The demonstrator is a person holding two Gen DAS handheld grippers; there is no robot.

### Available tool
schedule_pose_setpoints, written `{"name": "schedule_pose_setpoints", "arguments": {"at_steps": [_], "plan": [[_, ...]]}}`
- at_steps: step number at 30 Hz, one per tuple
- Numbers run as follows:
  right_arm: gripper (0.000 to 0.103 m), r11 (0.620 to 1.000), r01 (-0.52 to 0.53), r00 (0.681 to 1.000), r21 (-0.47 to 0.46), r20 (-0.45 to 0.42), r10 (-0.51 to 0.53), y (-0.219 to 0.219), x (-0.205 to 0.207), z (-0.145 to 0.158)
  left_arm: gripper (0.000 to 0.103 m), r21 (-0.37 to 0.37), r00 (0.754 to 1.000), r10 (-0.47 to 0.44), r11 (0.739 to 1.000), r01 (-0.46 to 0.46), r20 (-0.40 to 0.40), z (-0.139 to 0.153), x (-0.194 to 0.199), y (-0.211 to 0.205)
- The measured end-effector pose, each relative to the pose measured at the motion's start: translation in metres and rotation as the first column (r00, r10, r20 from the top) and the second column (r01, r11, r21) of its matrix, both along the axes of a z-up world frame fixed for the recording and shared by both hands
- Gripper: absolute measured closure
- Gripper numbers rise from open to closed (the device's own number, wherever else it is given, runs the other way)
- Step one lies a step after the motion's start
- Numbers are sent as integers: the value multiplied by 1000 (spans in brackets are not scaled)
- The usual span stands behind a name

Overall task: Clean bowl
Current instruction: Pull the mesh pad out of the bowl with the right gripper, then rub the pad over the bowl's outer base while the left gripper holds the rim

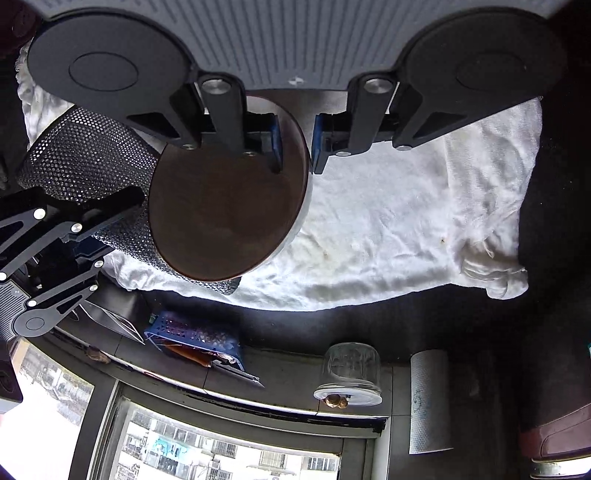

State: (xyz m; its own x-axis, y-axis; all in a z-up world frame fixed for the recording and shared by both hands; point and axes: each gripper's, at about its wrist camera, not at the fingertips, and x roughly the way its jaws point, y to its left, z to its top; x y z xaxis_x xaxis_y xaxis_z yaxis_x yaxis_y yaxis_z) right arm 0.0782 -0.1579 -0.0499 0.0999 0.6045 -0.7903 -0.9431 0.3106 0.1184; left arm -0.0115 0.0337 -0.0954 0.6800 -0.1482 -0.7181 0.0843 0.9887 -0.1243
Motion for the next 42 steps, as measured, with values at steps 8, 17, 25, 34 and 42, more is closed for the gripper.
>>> {"name": "schedule_pose_setpoints", "arguments": {"at_steps": [8, 17, 25, 34, 42], "plan": [[85, 998, 61, 998, -22, 23, -61, 17, 5, -10, 87, 68, 1000, -25, 997, 24, 8, -2, 2, -7], [84, 986, 157, 982, -49, 110, -151, 35, -5, -21, 87, -106, 996, 92, 990, -92, -8, -2, 6, 8], [85, 977, 213, 942, 13, 263, -209, 37, -18, -21, 86, -432, 967, 234, 866, -253, -98, -16, 29, 39], [91, 984, 173, 890, -33, 432, -142, 45, -27, -10, 87, -471, 969, 229, 848, -243, -87, -25, 32, 36], [86, 976, 207, 925, -70, 339, -172, 42, -32, -21, 87, -642, 883, 373, 610, -465, -284, -51, 3, 56]]}}
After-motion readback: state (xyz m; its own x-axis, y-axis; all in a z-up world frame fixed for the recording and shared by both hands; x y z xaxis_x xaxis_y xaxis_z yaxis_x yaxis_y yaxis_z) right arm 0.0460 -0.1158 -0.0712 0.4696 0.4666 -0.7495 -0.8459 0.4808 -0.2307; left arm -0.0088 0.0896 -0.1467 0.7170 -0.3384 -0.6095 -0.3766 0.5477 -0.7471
